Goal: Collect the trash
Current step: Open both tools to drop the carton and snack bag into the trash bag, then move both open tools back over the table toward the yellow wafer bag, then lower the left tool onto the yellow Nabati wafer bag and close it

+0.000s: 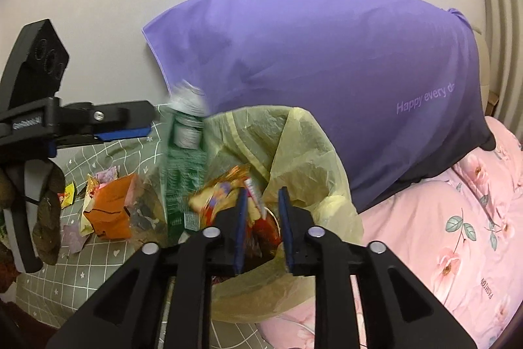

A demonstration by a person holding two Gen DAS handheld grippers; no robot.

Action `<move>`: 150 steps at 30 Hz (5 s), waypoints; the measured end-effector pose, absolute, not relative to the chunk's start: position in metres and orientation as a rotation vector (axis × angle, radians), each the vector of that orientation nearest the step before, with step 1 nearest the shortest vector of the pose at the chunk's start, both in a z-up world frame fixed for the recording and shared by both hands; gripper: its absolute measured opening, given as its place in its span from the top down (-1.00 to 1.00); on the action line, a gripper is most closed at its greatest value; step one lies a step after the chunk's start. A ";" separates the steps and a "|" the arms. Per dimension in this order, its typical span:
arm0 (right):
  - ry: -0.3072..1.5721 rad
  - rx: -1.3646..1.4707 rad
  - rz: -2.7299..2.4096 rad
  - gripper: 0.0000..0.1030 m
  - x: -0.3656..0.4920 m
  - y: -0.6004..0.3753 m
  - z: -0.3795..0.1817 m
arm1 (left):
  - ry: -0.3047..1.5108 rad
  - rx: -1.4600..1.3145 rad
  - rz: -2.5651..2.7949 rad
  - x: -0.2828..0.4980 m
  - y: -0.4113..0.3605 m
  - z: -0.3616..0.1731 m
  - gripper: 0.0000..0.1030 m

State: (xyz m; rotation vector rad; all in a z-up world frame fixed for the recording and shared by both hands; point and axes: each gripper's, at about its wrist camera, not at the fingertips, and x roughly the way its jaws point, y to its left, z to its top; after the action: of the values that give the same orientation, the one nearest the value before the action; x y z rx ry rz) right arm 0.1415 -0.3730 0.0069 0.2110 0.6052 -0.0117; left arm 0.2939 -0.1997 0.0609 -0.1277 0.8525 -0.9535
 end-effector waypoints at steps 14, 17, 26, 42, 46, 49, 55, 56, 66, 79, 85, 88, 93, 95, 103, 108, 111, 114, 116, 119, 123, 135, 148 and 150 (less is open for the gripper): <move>0.524 0.157 -0.006 0.44 0.136 -0.340 0.039 | 0.697 -0.014 -0.806 0.267 -0.144 0.093 -0.29; 0.515 0.150 0.026 0.44 0.141 -0.327 0.043 | 0.676 -0.002 -0.762 0.264 -0.124 0.094 -0.29; 0.513 0.136 0.213 0.17 0.167 -0.275 0.040 | 0.686 0.056 -0.508 0.257 -0.039 0.060 -0.29; 0.602 0.025 0.417 0.17 0.213 -0.171 0.027 | 0.766 -0.088 -0.001 0.250 0.164 0.000 -0.29; 0.635 -0.003 0.471 0.17 0.230 -0.142 0.020 | 0.760 -0.089 0.046 0.239 0.177 -0.002 -0.29; 0.652 -0.037 0.527 0.17 0.246 -0.113 0.015 | 0.783 -0.098 0.061 0.228 0.183 -0.007 -0.24; 0.718 -0.049 0.705 0.17 0.288 -0.039 -0.002 | 0.834 -0.143 0.107 0.207 0.197 -0.019 -0.12; 0.729 -0.044 0.722 0.17 0.293 -0.031 -0.005 | 0.835 -0.148 0.124 0.203 0.200 -0.020 -0.12; 0.905 -0.036 0.841 0.19 0.359 0.104 -0.066 | 0.892 -0.193 0.226 0.165 0.228 -0.044 0.05; 0.908 -0.078 0.806 0.95 0.364 0.103 -0.064 | 0.900 -0.237 0.190 0.181 0.242 -0.047 0.18; 0.888 -0.055 0.825 0.95 0.364 0.061 -0.048 | 0.863 -0.175 0.157 0.209 0.229 -0.033 0.18; 0.820 -0.056 0.824 0.93 0.358 0.055 -0.044 | 0.867 -0.163 0.158 0.219 0.229 -0.035 0.18; 0.768 -0.063 0.913 0.92 0.365 0.077 -0.033 | 0.896 -0.169 0.154 0.208 0.227 -0.044 0.18; 0.746 -0.174 0.958 0.92 0.367 0.104 -0.032 | 0.916 -0.167 0.155 0.201 0.227 -0.049 0.18; 0.698 -0.420 1.144 0.92 0.365 0.176 -0.036 | 0.959 -0.237 0.149 0.167 0.234 -0.065 0.18; 0.676 -0.598 1.135 0.92 0.364 0.206 -0.051 | 0.964 -0.279 0.167 0.158 0.247 -0.074 0.18; 0.740 -0.608 1.118 0.92 0.369 0.217 -0.064 | 0.966 -0.291 0.166 0.155 0.249 -0.077 0.18; 0.797 -0.568 1.062 0.92 0.373 0.210 -0.070 | 0.967 -0.301 0.155 0.155 0.250 -0.078 0.18; 0.817 -0.567 1.005 0.92 0.366 0.195 -0.069 | 0.969 -0.301 0.150 0.156 0.250 -0.079 0.18; 0.799 -0.509 0.974 0.92 0.351 0.167 -0.057 | 0.963 -0.308 0.144 0.160 0.250 -0.079 0.18; 0.753 -0.394 0.891 0.92 0.331 0.104 -0.034 | 0.950 -0.322 0.103 0.172 0.244 -0.077 0.18; 0.903 -0.176 0.701 0.92 0.291 -0.048 -0.044 | 0.899 -0.198 -0.070 0.268 0.201 -0.069 0.18; 1.019 -0.055 0.555 0.92 0.237 -0.110 -0.085 | 0.960 -0.141 -0.049 0.317 0.193 -0.093 0.18; 1.033 -0.039 0.548 0.92 0.237 -0.114 -0.087 | 0.964 -0.150 -0.060 0.319 0.190 -0.094 0.18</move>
State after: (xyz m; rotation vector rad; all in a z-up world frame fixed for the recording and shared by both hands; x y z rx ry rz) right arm 0.2374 -0.1136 -0.0870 -0.0391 1.0332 0.5485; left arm 0.3189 0.1904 -0.0940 -0.1504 0.9643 -0.0604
